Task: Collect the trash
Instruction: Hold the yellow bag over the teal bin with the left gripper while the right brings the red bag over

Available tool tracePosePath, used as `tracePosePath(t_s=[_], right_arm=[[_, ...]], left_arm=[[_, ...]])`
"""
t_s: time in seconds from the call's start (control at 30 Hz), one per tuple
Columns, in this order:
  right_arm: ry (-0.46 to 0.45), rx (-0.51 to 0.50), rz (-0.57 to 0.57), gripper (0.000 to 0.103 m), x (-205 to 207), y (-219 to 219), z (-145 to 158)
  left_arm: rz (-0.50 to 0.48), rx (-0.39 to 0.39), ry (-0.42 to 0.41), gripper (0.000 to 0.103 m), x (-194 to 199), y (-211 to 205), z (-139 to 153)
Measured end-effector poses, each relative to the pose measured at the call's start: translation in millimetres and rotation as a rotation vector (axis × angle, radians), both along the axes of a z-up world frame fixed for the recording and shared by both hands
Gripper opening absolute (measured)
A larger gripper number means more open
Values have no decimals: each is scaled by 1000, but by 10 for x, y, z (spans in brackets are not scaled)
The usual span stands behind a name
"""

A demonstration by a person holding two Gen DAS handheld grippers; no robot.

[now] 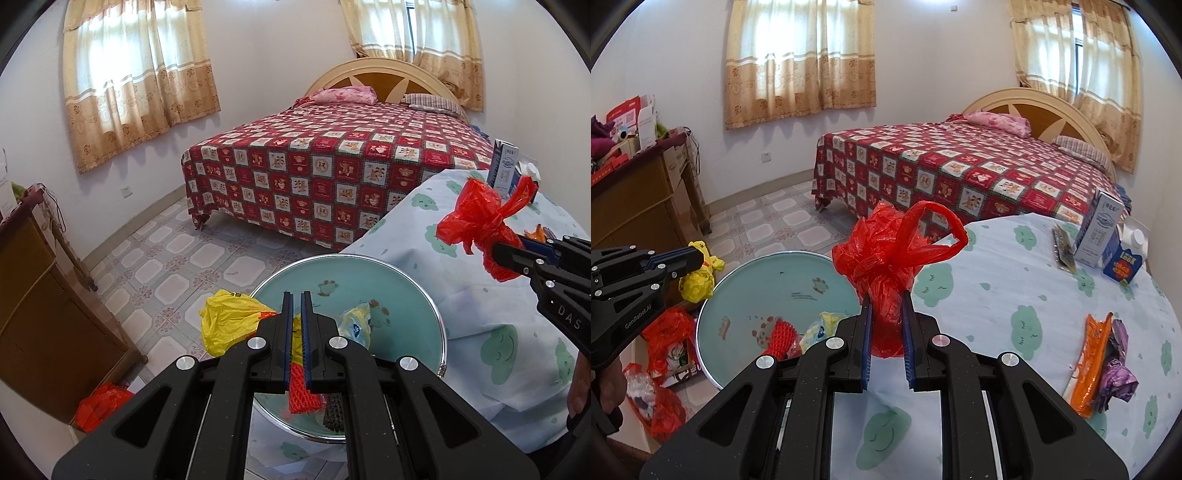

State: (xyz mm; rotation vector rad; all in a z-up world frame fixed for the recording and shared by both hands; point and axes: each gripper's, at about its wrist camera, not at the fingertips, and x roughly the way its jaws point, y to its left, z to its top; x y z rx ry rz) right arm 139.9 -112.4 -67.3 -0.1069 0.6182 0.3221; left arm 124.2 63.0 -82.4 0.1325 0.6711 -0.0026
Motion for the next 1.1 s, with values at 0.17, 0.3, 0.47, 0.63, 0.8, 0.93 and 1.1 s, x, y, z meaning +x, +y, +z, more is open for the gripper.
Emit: tracePosePath(t_s=[0.17,0.3,0.47,0.63,0.8,0.93,1.1], right_arm=[[0,-4,9,15,15,35,-3],[-2,-5,16,15,21,60,0],[-3,-6,24,15,17,95,-3],[-1,-8,32,15,31,127,-8],[0,-11,40,15,35,164,-18],[2,-14,45,15,40,200,-23],[4,-18,52,15,62,253,-31]], left_arm=[[5,2,-4,4,3,4,0],[9,2,-6,4,7,18,8],[10,2,-6,4,4,28,9],[12,3,-8,4,2,42,8],[17,1,-6,4,4,111,19],[18,2,-8,4,1,108,20],[21,-2,-9,4,7,152,20]])
